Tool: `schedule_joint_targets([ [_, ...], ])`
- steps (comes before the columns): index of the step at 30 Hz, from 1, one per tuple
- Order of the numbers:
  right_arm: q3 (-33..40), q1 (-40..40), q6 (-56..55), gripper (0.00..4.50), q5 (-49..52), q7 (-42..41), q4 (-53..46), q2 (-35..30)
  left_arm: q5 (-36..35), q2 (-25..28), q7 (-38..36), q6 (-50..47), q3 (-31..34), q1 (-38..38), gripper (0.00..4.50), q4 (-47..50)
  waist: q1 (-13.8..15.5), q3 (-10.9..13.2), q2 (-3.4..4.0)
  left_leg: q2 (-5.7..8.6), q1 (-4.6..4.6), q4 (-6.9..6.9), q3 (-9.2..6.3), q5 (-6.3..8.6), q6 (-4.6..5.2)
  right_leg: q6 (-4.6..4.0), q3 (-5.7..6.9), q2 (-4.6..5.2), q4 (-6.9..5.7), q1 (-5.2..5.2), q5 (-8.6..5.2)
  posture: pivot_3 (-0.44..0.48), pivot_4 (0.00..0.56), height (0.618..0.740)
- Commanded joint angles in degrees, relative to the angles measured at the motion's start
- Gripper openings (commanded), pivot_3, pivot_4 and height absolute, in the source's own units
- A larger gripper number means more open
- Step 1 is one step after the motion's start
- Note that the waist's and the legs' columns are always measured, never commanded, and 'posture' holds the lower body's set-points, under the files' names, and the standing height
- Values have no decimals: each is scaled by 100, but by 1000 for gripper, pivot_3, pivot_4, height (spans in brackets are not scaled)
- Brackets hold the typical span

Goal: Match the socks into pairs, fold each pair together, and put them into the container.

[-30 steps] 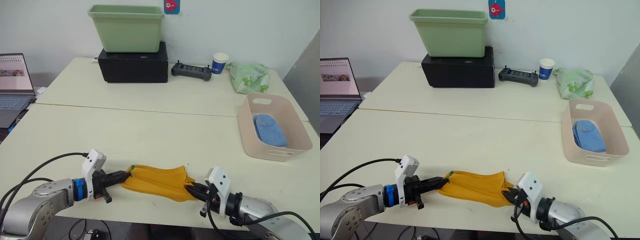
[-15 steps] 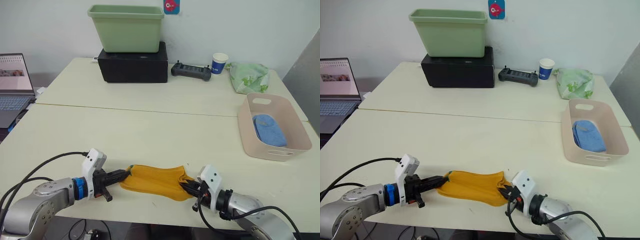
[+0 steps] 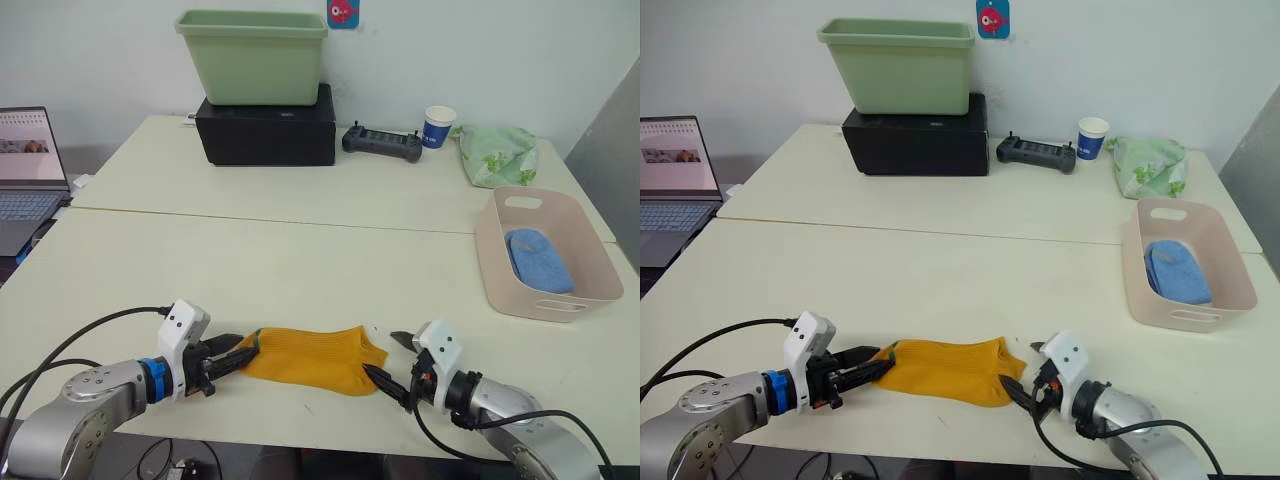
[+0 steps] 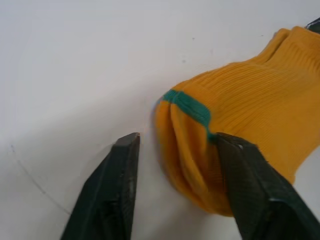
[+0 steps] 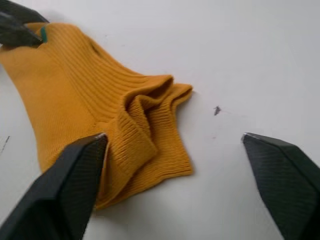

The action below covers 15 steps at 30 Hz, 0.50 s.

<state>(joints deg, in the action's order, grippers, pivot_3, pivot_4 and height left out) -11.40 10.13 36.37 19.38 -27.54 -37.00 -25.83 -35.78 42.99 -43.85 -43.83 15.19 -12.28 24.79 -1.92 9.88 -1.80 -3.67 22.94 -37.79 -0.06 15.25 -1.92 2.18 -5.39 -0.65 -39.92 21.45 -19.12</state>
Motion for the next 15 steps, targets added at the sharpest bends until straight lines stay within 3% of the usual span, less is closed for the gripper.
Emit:
schedule_joint_targets([
  [1, 271, -283, 179, 4500, 317, -170, -628, -194, -453, 176, -39, -259, 574, -37, 3062, 471, 0, 1, -1, 0, 1, 0, 0, 0, 0, 0, 0, 0, 0, 0, 0, 0, 150, 719],
  [6, 165, -735, 268, 4500, 460, -334, -764, -307, -691, 266, -14, -394, 897, 31, 3062, 599, 4, 2, -1, 1, 0, 0, -3, 0, 0, 0, 2, 0, 1, -2, 0, 0, 150, 719],
  [10, -118, -1116, 229, 3612, 424, -544, -598, -352, -665, 465, -102, -284, 924, 501, 2204, 390, 5, 3, -4, 3, 1, -1, -3, 0, 0, 0, 6, 0, 1, -1, 0, 0, 150, 719],
  [13, -305, -1231, 242, 2685, 463, -701, -381, -350, -625, 622, -322, -200, 463, 759, 1379, 655, 5, 2, -6, 4, 0, -1, -3, 0, 0, -1, 6, -1, 1, -1, 0, 0, 150, 719],
  [15, -608, -1354, 75, 1988, 289, -910, -153, -417, -344, 697, -577, 51, -311, 914, 775, 932, 7, 2, -6, 7, 1, -1, 2, 1, -1, 0, 2, 2, 3, -2, 0, 0, 150, 719],
])
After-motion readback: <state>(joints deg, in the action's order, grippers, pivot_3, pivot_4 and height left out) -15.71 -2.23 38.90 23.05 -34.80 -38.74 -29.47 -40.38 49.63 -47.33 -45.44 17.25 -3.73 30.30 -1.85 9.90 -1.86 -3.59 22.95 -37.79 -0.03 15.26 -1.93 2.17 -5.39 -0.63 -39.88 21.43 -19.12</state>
